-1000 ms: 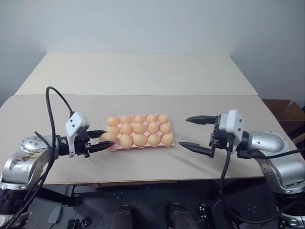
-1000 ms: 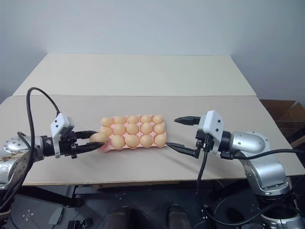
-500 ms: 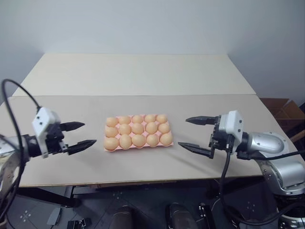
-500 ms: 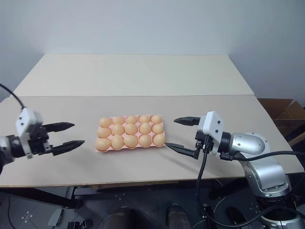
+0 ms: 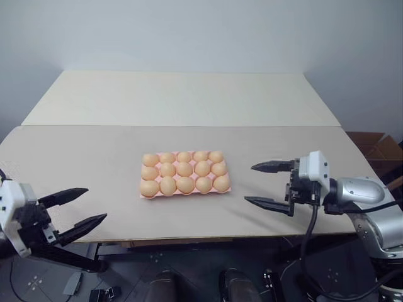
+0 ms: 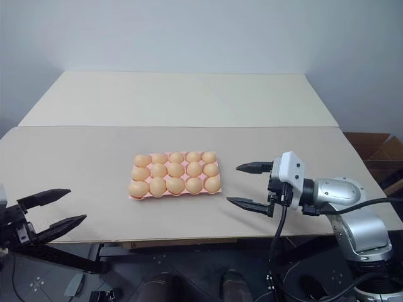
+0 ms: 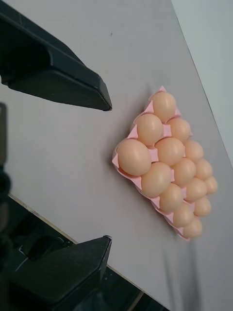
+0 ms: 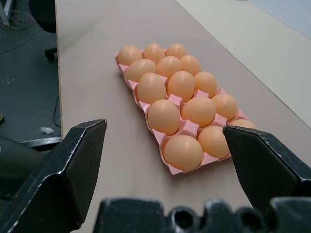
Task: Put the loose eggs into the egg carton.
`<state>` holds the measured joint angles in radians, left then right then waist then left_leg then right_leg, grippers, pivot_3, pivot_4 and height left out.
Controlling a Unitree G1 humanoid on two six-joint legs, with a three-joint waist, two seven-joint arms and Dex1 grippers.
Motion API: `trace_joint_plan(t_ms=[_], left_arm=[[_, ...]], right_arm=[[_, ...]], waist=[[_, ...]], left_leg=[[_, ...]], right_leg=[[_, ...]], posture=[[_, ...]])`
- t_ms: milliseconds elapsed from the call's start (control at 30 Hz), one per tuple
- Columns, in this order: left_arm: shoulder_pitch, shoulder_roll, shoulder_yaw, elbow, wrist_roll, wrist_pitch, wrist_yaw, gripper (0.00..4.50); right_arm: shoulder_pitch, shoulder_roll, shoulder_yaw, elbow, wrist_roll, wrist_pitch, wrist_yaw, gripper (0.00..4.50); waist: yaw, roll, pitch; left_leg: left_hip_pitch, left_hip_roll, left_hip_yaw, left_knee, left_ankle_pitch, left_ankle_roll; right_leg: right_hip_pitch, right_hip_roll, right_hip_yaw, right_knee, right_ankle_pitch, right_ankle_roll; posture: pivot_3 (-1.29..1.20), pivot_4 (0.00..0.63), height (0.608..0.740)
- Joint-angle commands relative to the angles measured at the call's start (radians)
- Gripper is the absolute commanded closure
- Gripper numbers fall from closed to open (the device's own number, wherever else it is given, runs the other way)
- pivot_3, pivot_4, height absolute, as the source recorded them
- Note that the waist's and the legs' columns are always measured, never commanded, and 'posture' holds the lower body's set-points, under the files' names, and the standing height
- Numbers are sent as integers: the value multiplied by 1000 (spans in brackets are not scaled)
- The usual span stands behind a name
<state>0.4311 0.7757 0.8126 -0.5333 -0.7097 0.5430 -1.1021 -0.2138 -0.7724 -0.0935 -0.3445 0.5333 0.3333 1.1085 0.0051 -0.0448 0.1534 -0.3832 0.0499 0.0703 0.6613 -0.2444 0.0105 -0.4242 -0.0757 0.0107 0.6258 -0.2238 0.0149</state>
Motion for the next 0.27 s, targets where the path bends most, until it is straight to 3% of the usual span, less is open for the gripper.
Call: trace_joint_plan(t_ms=[33, 267], left_arm=[[30, -4, 73, -68, -44, 13, 36, 28], [82, -6, 108, -106, -101, 22, 50, 28]], right_arm=[[-30, -7, -26, 16, 7, -17, 0, 0], [-44, -3, -7, 30, -6, -18, -3, 0]], waist=[[0, 0, 0], [0, 0, 0]], left_leg=[[0, 0, 0, 0, 0, 0], [-1, 0, 0, 0, 0, 0]], right_leg=[[0, 0, 0, 0, 0, 0], [-1, 1, 0, 0, 0, -1]], posture=[[0, 150, 740], [0, 150, 740]])
